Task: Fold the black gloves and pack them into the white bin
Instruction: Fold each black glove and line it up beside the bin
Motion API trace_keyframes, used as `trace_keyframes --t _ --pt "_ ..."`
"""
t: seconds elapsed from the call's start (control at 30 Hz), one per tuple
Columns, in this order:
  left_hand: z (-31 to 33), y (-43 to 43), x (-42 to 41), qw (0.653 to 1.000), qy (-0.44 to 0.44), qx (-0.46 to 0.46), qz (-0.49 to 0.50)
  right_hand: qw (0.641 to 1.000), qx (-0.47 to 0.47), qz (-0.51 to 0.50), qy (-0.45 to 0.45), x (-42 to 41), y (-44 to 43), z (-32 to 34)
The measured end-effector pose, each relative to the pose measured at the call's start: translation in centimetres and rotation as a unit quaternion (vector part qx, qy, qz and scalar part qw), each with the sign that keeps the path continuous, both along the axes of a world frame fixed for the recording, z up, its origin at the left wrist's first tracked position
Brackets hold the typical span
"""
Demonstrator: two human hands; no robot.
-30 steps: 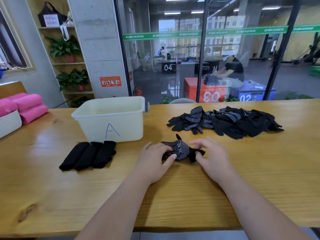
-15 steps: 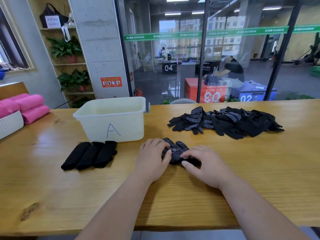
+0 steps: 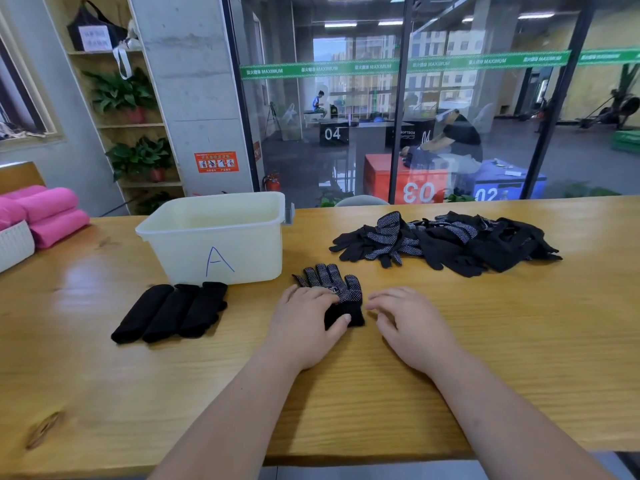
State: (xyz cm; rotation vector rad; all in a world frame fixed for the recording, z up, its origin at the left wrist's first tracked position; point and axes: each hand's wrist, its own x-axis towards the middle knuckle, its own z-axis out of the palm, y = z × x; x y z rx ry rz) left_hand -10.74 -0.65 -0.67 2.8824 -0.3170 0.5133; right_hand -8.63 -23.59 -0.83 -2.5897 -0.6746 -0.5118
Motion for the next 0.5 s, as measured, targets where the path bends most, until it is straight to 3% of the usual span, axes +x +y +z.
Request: trace_keyframes --t 0.1,0.2,0.5 --pt "0.0 0.1 0.3 0.999 0.046 -0.015 0.025 0.999 0.011 -0.033 0.009 0.2 -0.1 -0.1" --pt "-0.1 0.1 0.5 1.000 0.026 -0.007 0.001 0.999 -0.010 -0.052 0.014 0.4 0.2 0.1" --pt "-0.3 -0.1 1.2 0.994 0.097 0.041 -0.001 0.981 -0.158 -0.063 0.099 5.6 1.6 1.4"
